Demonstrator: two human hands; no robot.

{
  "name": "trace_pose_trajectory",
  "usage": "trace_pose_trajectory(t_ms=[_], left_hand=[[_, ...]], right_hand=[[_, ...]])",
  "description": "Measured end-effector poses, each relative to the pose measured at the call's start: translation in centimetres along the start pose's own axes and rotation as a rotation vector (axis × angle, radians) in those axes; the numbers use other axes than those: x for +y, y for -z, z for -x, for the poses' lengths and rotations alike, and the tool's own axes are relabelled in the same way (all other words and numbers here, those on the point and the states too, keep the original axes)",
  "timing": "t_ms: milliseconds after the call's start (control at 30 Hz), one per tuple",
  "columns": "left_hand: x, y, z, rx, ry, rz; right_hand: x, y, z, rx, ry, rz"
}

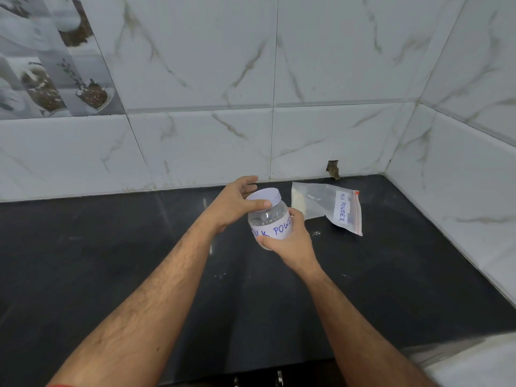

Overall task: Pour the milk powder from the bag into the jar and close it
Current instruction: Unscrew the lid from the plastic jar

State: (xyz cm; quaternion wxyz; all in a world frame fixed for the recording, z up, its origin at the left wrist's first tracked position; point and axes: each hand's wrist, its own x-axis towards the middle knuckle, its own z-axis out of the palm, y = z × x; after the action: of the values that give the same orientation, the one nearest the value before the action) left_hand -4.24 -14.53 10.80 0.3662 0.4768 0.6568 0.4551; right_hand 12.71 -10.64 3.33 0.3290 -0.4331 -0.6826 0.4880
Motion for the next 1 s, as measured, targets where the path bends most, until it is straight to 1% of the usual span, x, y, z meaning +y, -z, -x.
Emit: trace_pose_trajectory(t_ms=[100,267,467,633,700,800,900,1000], left_hand=[[0.3,-0.6,0.1,-0.029,-0.017,-0.034],[0.0,-0.1,0.0,-0.062,-0.010,-0.055],[-0.2,0.5,-0.2,0.044,-0.001,-0.140],[0.4,-0.4,-0.3,-0.049,-0.045,-0.118],[0.5,-0.7,-0.3,-0.046,-0.059,-0.143],[0.4,-0.6,-0.3,-0.046,-0.045,-0.258],[0.4,0.1,-0.3,-0.107,-0.007,-0.451],[0.3,0.5,-0.4,-0.154,0.037,-0.557]], right_hand=[[0.2,-0.5,0.3,-0.018,0.012,-0.005],[0.3,0.2,-0.5,0.014,0.001,0.023],[0.1,0.6,-0.6,0.029,0.008,0.008],[0.0,-0.2,0.1,-0.016,0.033,-0.004],[0.1,-0.4,0.2,-0.026,0.037,-0.008],[0.4,-0.3,0.0,-0.045,0.038,0.030],[1.0,-0.2,-0.2,-0.082,0.040,0.105],[1.6,-0.4,-0.1,-0.075,0.047,0.184]])
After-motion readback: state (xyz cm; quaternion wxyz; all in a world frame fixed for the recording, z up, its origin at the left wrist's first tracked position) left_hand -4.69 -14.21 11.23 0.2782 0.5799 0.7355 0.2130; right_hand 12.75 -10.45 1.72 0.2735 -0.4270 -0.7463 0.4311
